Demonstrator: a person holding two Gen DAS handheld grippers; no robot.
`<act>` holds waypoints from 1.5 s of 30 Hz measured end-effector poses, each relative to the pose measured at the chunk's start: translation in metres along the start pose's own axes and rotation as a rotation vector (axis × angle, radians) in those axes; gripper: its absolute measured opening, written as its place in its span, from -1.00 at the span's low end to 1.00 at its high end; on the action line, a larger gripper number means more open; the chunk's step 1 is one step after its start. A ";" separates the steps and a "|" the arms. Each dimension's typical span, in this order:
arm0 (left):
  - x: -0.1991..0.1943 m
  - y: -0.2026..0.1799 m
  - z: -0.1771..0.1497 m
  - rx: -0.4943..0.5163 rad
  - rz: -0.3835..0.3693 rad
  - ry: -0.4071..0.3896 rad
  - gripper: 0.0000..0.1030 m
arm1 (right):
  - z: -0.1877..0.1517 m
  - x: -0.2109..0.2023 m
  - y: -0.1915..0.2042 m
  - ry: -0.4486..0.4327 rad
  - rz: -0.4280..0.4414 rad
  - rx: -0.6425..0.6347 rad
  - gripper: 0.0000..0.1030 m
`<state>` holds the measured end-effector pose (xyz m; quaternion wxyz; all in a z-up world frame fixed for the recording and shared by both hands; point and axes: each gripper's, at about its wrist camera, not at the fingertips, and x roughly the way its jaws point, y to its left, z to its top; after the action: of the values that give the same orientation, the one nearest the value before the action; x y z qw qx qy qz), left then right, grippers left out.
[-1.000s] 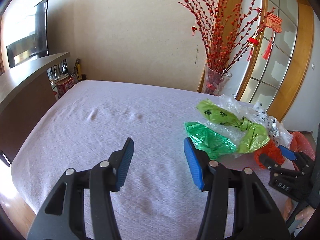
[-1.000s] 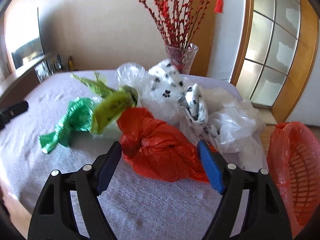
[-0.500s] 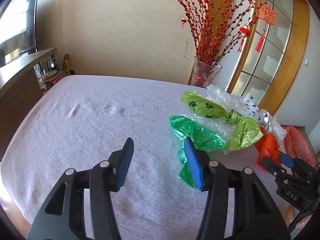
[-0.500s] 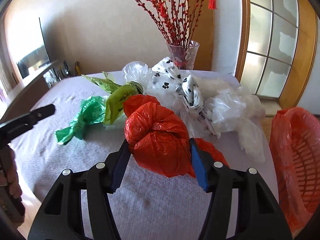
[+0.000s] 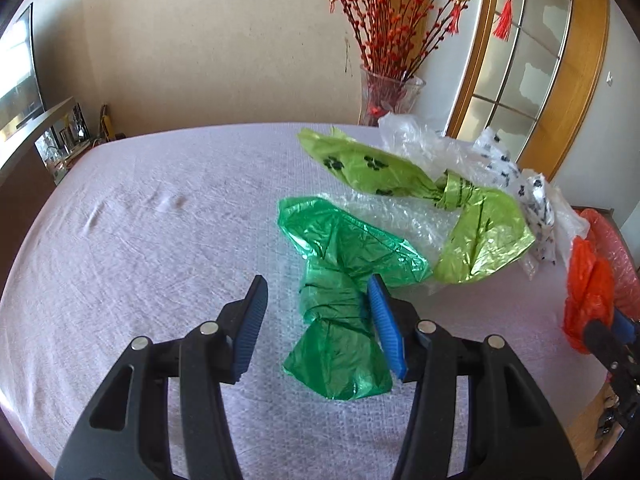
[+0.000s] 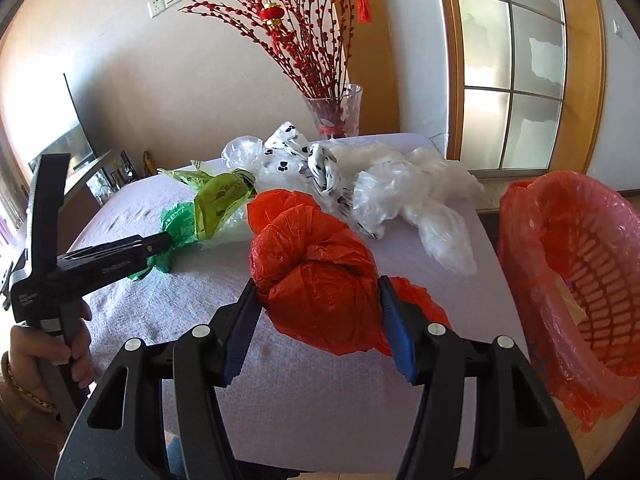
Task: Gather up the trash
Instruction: 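Grasp the green bag with the left tool while the right tool grasps the red bag, then carry green and red bags over the basket and open both tools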
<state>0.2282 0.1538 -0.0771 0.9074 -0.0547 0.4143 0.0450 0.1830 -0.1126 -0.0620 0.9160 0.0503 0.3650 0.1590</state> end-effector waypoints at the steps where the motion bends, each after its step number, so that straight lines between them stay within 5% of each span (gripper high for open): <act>1: 0.003 0.000 0.001 -0.003 0.000 0.011 -0.10 | -0.001 -0.001 -0.001 0.000 0.001 0.002 0.14; 9: 0.006 0.006 0.001 -0.025 -0.023 0.031 -0.47 | -0.003 -0.003 -0.005 -0.007 -0.001 0.011 0.14; 25: -0.068 0.014 -0.002 -0.039 -0.057 -0.111 -0.49 | 0.010 -0.036 -0.028 -0.104 -0.045 0.041 0.13; 45: -0.103 -0.100 0.004 0.140 -0.281 -0.192 -0.49 | 0.017 -0.079 -0.089 -0.205 -0.154 0.141 0.14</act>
<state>0.1766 0.0514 0.0102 0.9417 -0.0443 0.3160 -0.1064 0.1638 -0.2224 -0.0165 0.9522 0.1025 0.2824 0.0561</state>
